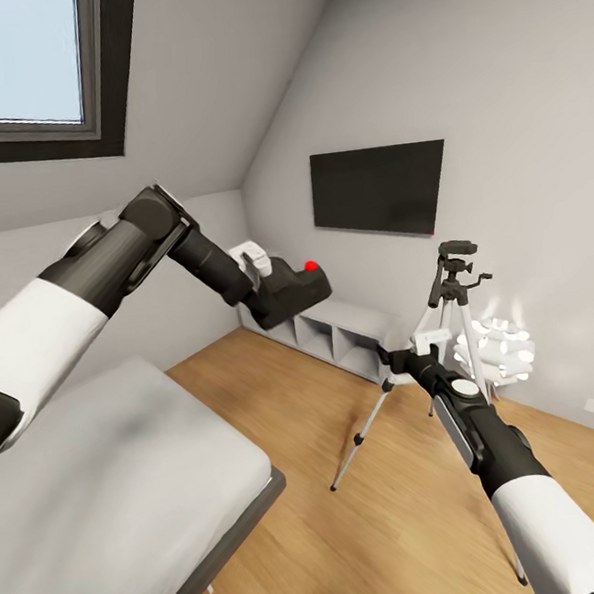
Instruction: Attach the digital camera to the camera tripod in the bedroom.
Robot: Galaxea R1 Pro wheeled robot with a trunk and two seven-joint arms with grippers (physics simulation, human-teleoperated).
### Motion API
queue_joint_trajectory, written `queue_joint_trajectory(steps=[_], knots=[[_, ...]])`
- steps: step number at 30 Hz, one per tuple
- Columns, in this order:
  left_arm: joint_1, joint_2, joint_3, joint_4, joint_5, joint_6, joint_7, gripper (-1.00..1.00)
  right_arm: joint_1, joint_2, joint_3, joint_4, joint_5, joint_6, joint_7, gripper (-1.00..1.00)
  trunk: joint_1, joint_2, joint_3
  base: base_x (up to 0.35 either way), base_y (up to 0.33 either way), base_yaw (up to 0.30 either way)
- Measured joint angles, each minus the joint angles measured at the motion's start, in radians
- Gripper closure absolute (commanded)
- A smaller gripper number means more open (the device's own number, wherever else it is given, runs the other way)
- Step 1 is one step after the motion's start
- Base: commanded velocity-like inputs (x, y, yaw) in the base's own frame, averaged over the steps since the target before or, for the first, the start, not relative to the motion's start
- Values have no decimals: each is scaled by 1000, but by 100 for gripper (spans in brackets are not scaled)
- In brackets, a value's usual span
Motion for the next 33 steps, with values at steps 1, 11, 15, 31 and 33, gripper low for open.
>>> queue_joint_trajectory(steps=[1, 11, 15, 31, 33], knots=[[6, -4, 5, 6, 7, -4, 1, 100, 1, 0, 4, -6, 0, 0, 6, -100, 0, 0, 0, 0, 0, 0], [63, -5, 60, 26, 65, -13, 2, 100, 3, 1, 15, -61, 0, 1, 63, -100, 0, 0, 0, 48, 99, 0], [86, -4, 66, 27, 87, -13, 0, 100, 3, 1, 16, -62, 0, 1, 86, -100, 0, 0, 0, 150, 263, 0], [178, 30, 69, 27, 128, -14, -2, 100, 3, 1, 14, -62, 0, 1, 175, -100, 0, 0, 0, 148, 218, 0], [189, 42, 69, 27, 128, -14, -2, 100, 3, 1, 14, -62, 0, 1, 186, -100, 0, 0, 0, 45, 38, 0]])
